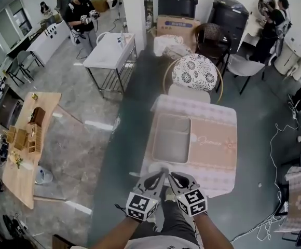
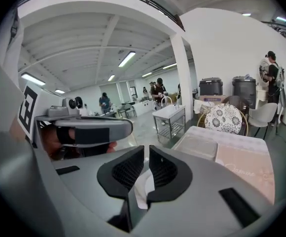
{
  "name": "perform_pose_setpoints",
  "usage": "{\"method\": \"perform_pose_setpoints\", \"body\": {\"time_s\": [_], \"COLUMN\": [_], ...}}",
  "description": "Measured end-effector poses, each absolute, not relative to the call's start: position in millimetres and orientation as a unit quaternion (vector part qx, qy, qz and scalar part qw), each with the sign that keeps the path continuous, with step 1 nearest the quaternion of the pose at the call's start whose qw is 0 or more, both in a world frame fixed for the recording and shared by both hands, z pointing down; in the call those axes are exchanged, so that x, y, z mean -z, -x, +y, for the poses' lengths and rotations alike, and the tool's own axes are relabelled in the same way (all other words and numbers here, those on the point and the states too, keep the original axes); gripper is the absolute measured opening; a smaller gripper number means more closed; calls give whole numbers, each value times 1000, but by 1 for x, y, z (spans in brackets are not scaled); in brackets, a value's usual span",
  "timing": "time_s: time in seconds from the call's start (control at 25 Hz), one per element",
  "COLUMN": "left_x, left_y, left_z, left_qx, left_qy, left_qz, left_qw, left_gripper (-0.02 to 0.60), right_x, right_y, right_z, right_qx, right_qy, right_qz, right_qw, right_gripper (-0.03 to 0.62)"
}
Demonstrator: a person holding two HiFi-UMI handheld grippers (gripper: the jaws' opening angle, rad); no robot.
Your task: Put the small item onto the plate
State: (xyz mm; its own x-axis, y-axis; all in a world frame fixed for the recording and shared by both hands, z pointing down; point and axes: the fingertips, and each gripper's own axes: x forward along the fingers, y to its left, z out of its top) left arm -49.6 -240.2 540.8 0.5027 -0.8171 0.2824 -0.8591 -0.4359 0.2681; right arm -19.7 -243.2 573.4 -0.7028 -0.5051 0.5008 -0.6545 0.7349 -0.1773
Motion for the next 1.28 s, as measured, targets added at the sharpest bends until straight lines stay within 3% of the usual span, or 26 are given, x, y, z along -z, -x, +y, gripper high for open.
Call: {"method": "perform_pose_setpoints", "body": {"time_s": [0.48, 1.28], "left_x": [-477, -430], "left_y": [40, 25], "left_z": [-222, -199], "left_qx": [-40, -22], "left_qy": [-858, -872], "left_qz": [-475, -463], "left_qw": [193, 160], "left_gripper": [6, 6], "right_x": [-494, -437], "right_y": [9, -4], "right_z": [-236, -210], "right_qx": [-188, -138], "right_qy": [-385, -412], "right_qz": [-897, -899], "right_qw": [103, 52], "right_gripper": [18, 14]}}
